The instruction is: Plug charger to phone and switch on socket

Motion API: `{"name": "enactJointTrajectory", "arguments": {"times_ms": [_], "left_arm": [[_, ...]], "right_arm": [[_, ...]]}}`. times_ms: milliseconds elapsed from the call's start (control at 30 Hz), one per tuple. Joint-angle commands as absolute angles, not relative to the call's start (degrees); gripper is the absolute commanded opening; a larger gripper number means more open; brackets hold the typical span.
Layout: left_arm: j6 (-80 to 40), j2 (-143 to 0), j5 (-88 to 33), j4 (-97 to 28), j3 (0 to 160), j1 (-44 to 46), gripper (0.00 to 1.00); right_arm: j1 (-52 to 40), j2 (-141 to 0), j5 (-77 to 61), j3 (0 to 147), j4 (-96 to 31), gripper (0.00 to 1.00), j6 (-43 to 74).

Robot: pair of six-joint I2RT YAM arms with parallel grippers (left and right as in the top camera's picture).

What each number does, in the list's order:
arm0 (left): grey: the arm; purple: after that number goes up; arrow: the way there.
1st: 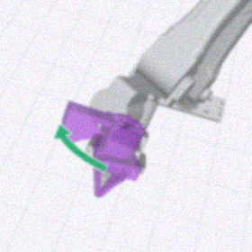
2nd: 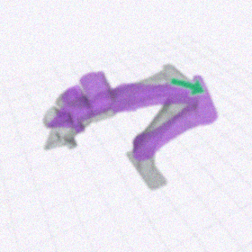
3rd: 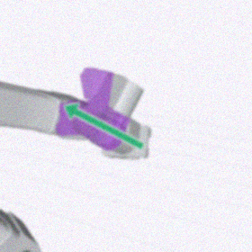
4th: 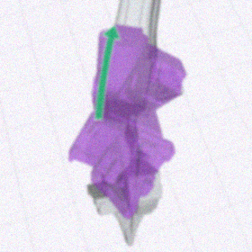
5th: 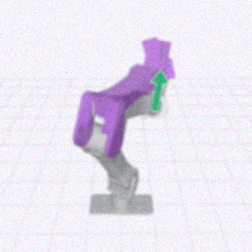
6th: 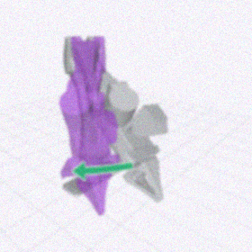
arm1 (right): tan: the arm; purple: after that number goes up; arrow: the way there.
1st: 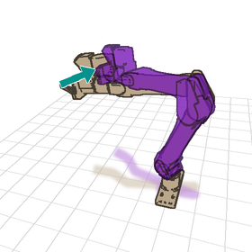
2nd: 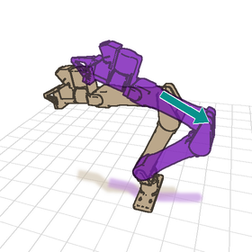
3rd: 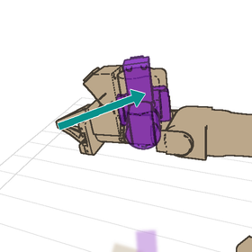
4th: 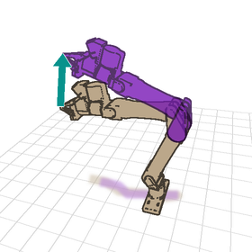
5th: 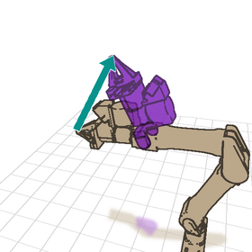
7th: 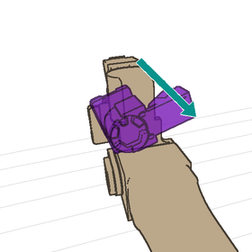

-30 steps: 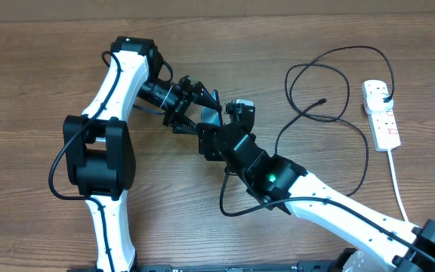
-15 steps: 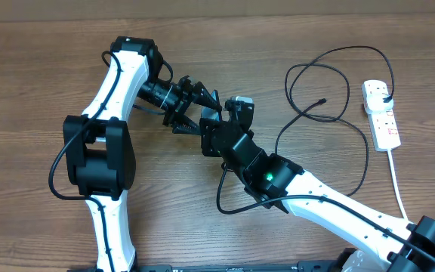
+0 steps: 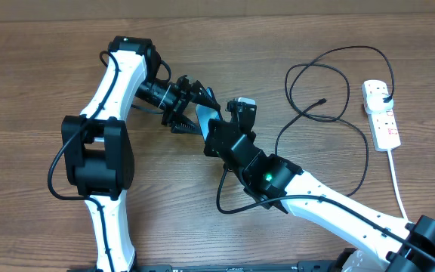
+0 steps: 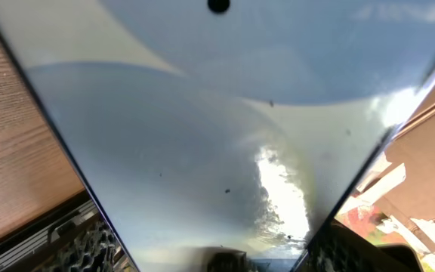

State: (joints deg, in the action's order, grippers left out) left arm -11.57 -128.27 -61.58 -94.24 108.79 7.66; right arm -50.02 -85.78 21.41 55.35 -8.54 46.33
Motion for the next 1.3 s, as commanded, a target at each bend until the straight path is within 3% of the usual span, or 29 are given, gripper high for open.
{"name": "enactJointTrajectory", "arguments": {"times_ms": [0,133,267,667,833,933,1067,1267], "left_arm": [[-11.40,-128.14,-64.14,-94.19,110.15,8.19,0.73],[-11.40,-128.14,-64.14,-94.17,110.15,8.16,0.78],[-12.12,-128.14,-64.16,-94.30,110.15,8.12,0.99],[-6.98,-126.10,-64.38,-96.88,110.80,-0.14,1.00],[-2.92,-120.33,-63.13,-96.88,110.80,-6.61,1.00],[-2.98,-114.56,-57.39,-96.88,110.80,-10.92,1.00],[-2.94,-105.06,-46.65,-96.86,110.78,-15.99,1.00],[-1.85,-92.53,-28.60,-95.94,108.51,-17.41,0.99]], "right_arm": [[-51.70,-85.30,19.22,56.16,-6.87,0.04,45.41],[-51.70,-85.30,19.25,56.16,-6.66,0.04,45.41],[-51.68,-85.27,19.97,56.18,-6.63,0.04,45.39],[-45.43,-78.56,27.40,56.23,-13.72,0.04,45.30],[-37.63,-74.04,21.80,56.23,-23.07,0.04,58.02],[-31.88,-72.84,10.74,56.23,-26.94,0.04,67.46],[-26.13,-72.99,-2.33,56.21,-25.74,0.04,69.04],[-25.02,-73.03,-9.15,55.66,-18.31,0.04,69.06]]}}
